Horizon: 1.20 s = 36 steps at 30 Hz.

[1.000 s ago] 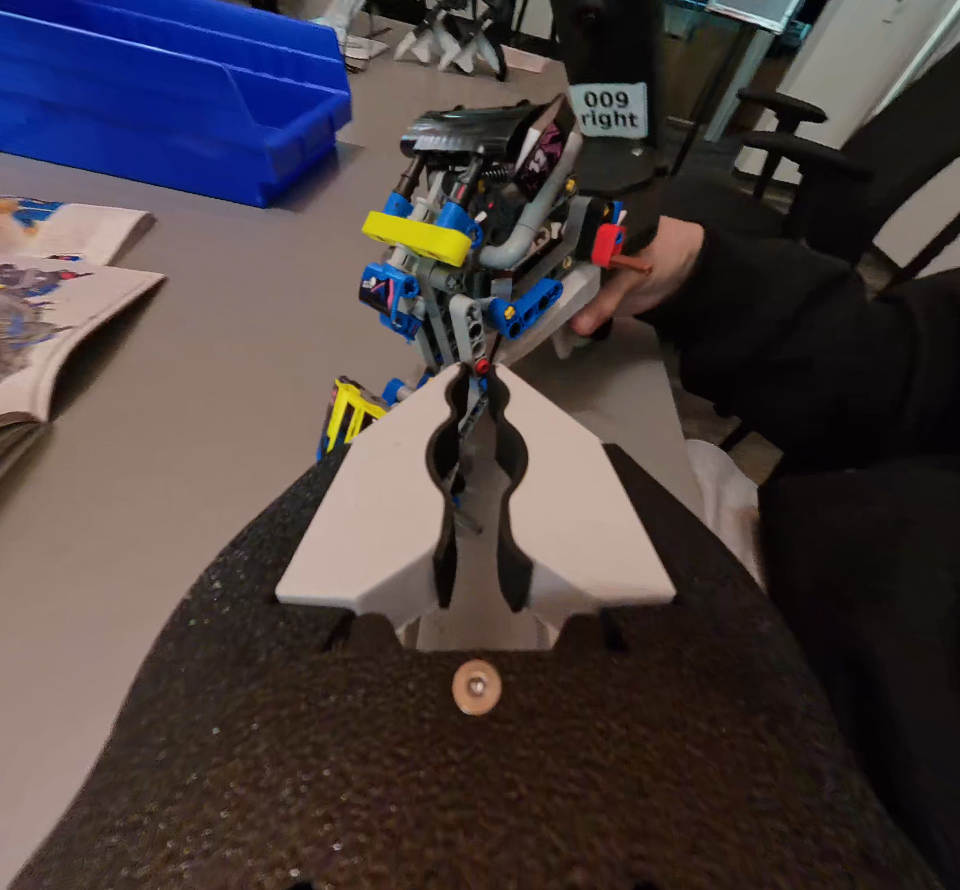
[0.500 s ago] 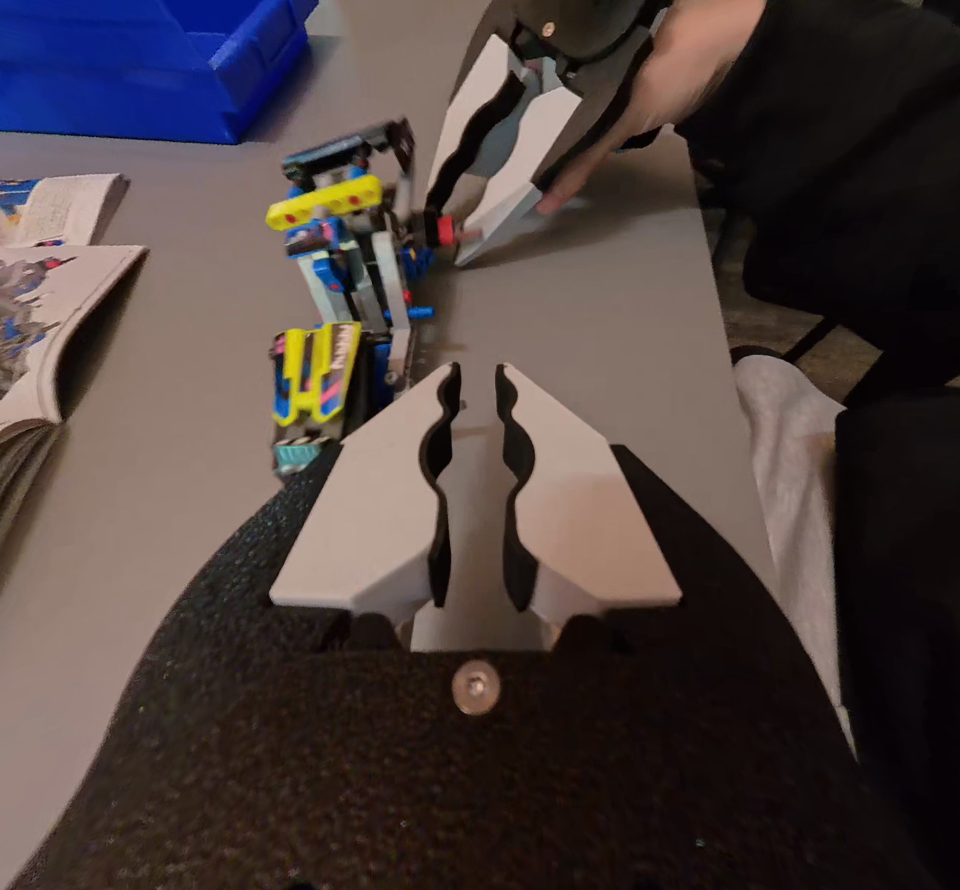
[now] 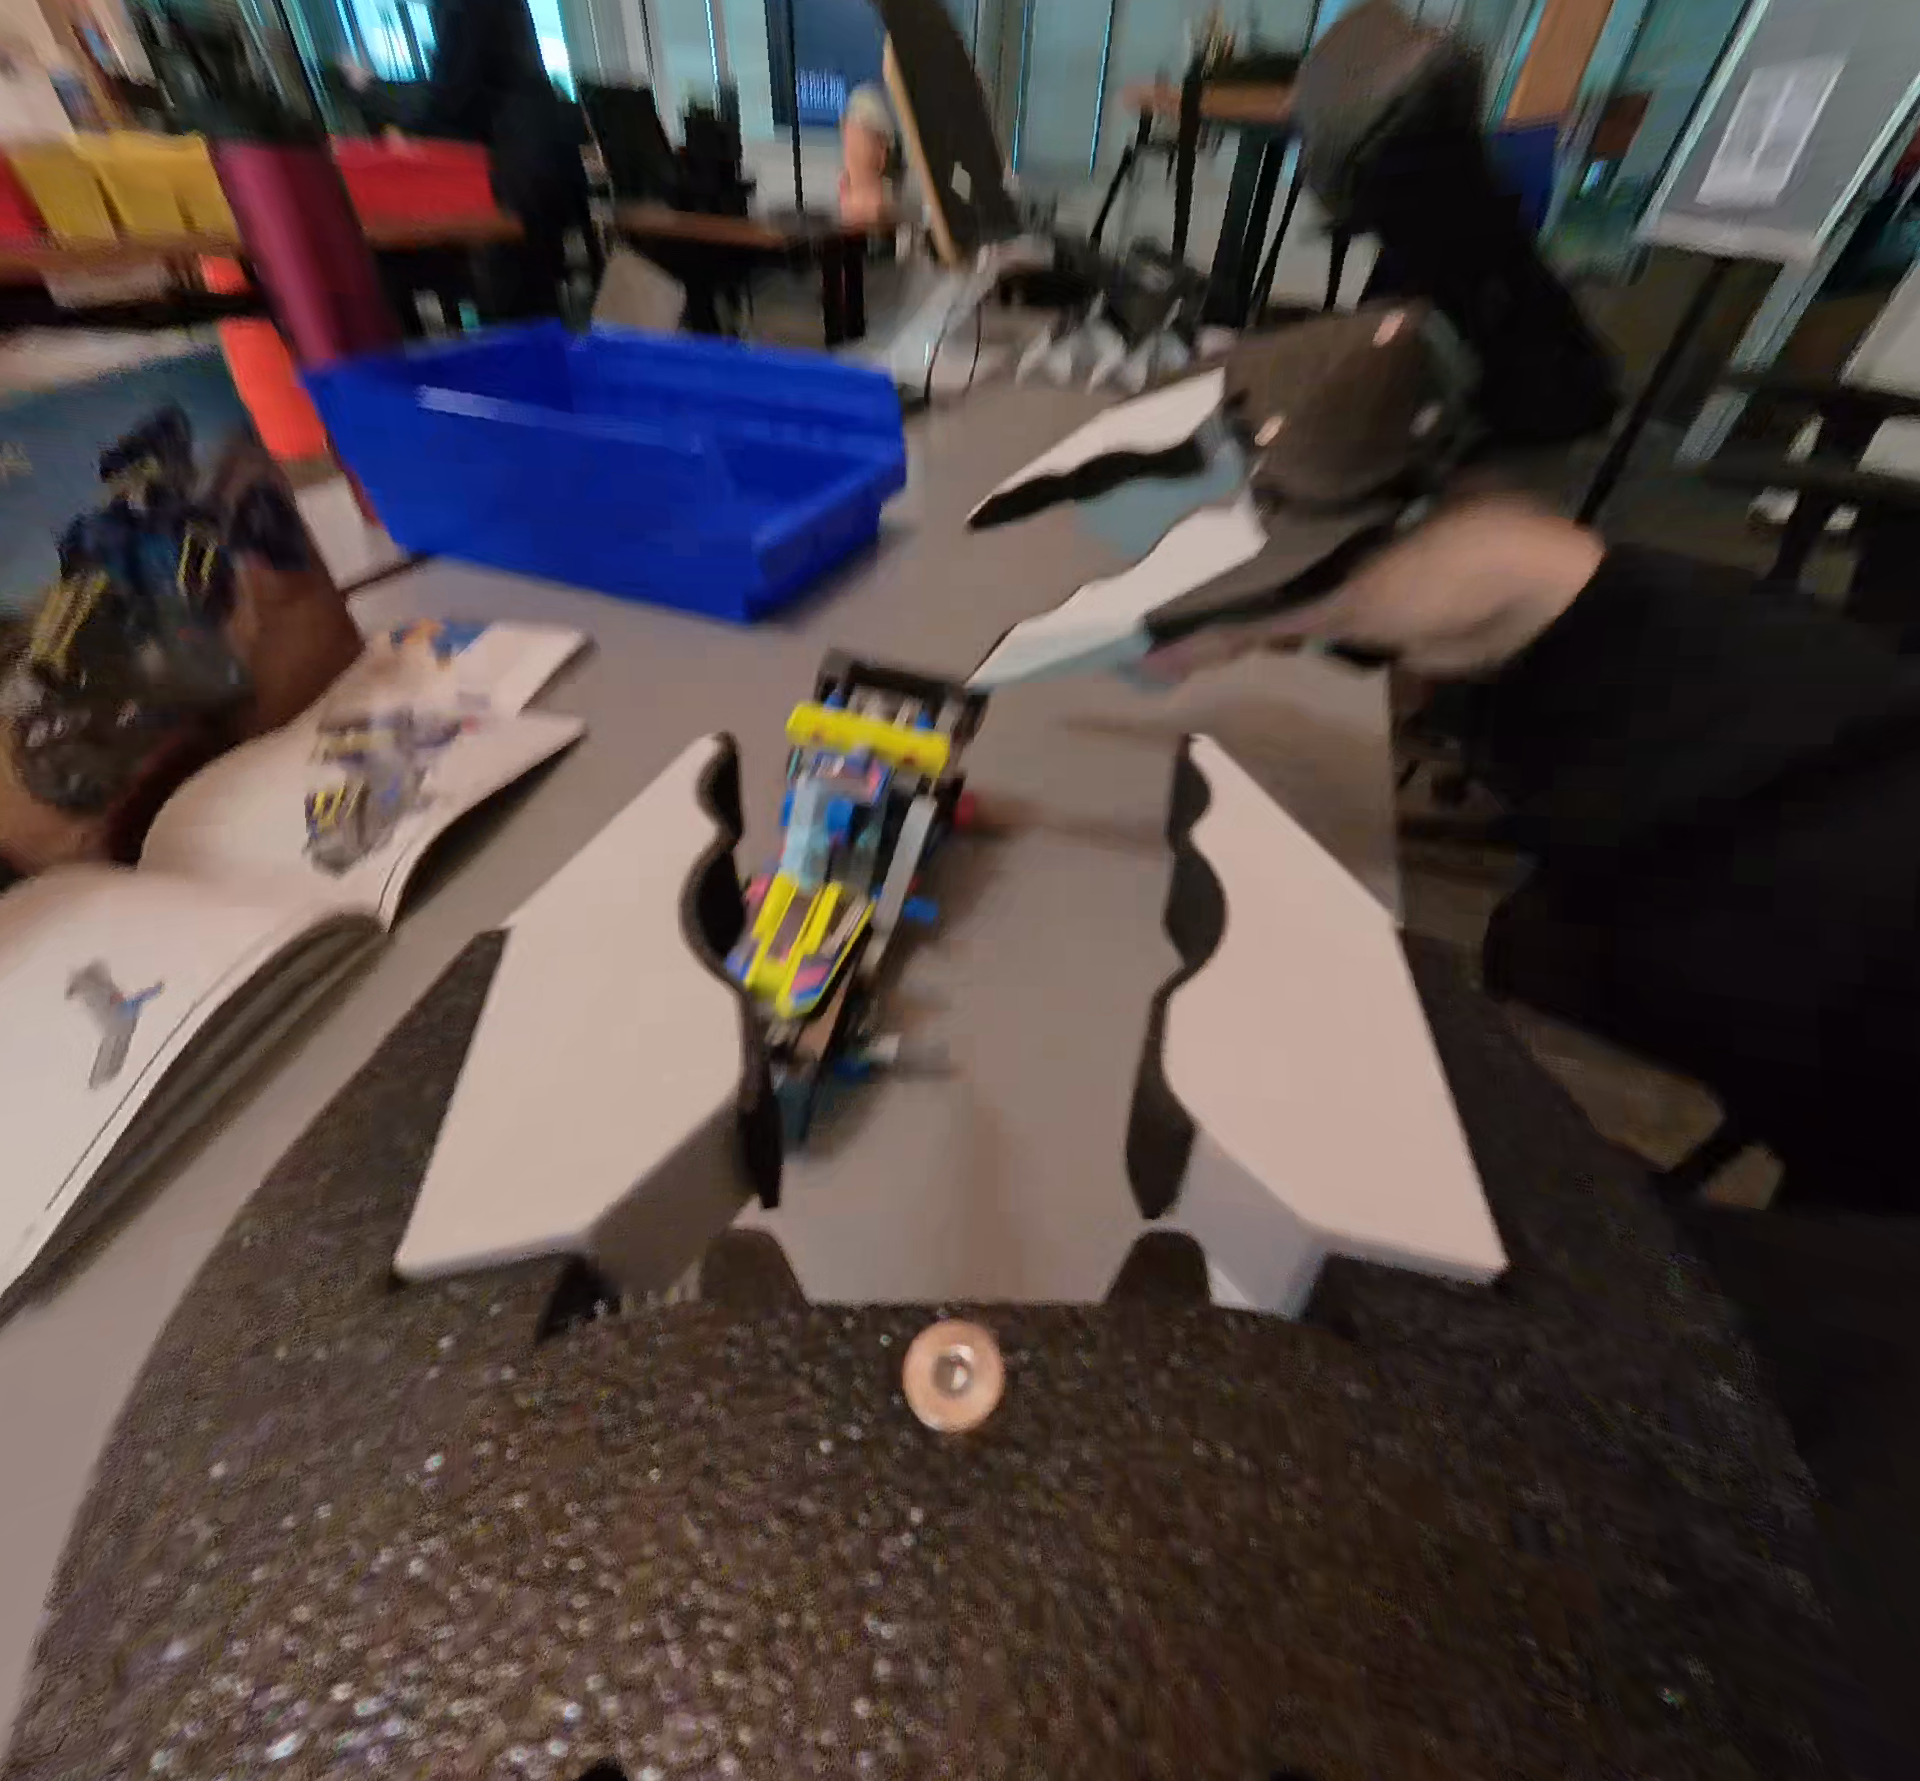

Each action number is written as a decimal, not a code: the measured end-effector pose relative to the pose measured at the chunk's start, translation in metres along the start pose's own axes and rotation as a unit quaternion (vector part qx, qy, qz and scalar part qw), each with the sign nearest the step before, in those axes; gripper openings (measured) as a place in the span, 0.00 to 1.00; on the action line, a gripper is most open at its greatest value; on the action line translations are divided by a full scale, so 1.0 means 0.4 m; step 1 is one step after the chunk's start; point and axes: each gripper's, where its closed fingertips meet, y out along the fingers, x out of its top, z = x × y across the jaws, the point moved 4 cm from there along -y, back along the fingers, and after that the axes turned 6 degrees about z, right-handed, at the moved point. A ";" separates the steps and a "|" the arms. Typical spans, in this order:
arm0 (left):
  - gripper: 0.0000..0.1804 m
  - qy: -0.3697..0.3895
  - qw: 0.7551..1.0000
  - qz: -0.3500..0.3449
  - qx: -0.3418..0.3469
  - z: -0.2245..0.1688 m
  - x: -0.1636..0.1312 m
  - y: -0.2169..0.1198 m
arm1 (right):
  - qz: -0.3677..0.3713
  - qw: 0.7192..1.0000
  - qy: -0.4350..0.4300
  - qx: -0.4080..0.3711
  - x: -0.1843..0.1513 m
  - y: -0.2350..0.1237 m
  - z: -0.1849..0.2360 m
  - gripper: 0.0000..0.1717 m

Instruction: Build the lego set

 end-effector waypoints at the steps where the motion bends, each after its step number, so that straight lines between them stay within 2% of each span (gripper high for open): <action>1: 0.48 0.001 1.000 -0.020 -0.009 -0.028 0.024 0.005 | -0.013 1.000 -0.001 -0.016 0.020 -0.002 0.009 0.42; 5: 0.74 -0.011 1.000 -0.009 -0.006 -0.113 0.079 0.047 | -0.040 0.998 0.012 -0.045 0.063 -0.005 0.046 0.46; 7: 0.80 -0.004 1.000 0.003 -0.014 -0.157 0.100 0.067 | -0.044 0.998 0.014 -0.053 0.073 -0.007 0.058 0.49; 11: 0.79 -0.015 1.000 0.009 -0.021 -0.203 0.115 0.105 | -0.047 0.996 0.004 -0.074 0.080 -0.017 0.063 0.50; 18: 0.79 -0.053 0.999 0.006 -0.005 -0.208 0.119 0.137 | -0.042 0.994 -0.008 -0.105 0.076 -0.025 0.049 0.50; 24: 0.79 -0.051 0.998 0.025 0.017 -0.197 0.103 0.153 | -0.039 0.992 -0.023 -0.120 0.084 -0.028 0.061 0.50; 29: 0.87 -0.058 0.996 0.040 0.046 -0.174 0.090 0.152 | -0.025 0.989 -0.028 -0.146 0.075 -0.034 0.049 0.50; 36: 0.88 -0.040 0.997 0.027 0.052 -0.166 0.099 0.139 | -0.006 0.986 -0.033 -0.165 0.069 -0.024 0.037 0.49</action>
